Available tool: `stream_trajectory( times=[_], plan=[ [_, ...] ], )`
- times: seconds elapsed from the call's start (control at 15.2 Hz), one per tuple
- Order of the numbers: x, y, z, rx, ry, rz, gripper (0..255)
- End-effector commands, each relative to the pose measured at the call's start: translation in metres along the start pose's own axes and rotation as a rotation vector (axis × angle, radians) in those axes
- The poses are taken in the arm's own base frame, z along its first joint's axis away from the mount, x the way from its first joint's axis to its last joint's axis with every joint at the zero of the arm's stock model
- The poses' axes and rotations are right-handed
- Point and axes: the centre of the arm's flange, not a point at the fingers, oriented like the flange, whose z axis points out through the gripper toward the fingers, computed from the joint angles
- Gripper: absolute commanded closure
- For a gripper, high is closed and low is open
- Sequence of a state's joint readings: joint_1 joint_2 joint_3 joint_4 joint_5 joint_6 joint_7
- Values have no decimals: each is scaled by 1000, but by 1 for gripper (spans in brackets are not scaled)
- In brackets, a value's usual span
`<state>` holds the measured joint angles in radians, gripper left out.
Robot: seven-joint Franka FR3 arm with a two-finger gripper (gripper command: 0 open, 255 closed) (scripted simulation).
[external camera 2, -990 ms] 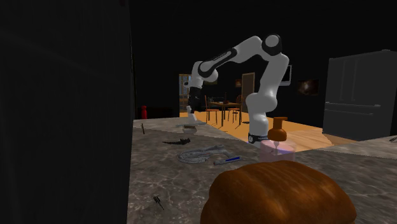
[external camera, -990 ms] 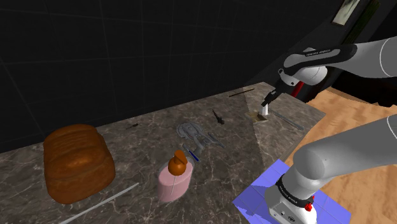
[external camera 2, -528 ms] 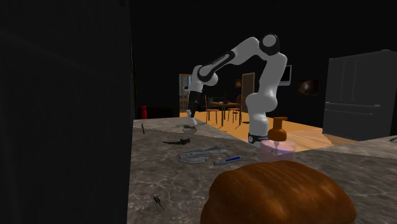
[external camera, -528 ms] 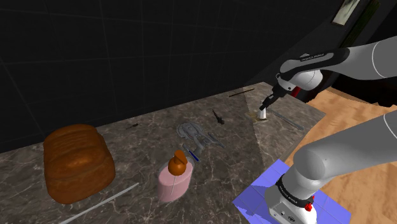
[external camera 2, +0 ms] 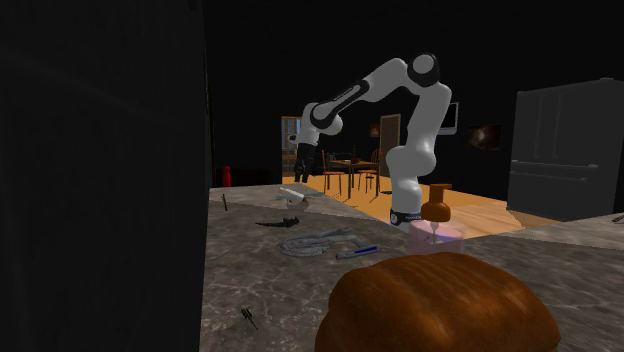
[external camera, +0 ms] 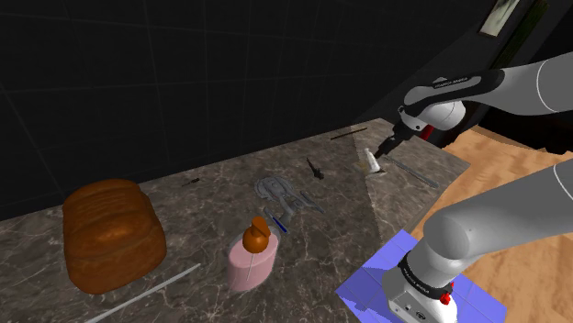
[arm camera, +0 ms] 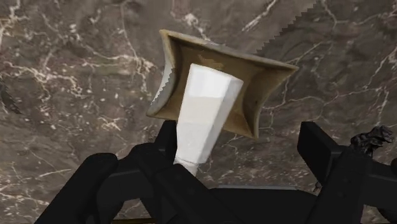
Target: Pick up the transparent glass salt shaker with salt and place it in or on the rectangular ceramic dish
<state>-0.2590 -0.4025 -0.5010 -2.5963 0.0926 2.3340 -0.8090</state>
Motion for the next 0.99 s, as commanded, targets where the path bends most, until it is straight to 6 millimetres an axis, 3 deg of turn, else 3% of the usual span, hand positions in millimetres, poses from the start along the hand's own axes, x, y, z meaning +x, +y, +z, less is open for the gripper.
stream_trajectory(
  times=[0.0, 0.13, 0.4, 0.92],
  plan=[
    [0, 0, 0, 0, 0, 0, 0],
    [0, 0, 0, 0, 0, 0, 0],
    [0, 0, -50, 0, 0, 0, 0],
    [0, 0, -50, 0, 0, 0, 0]
  ],
)
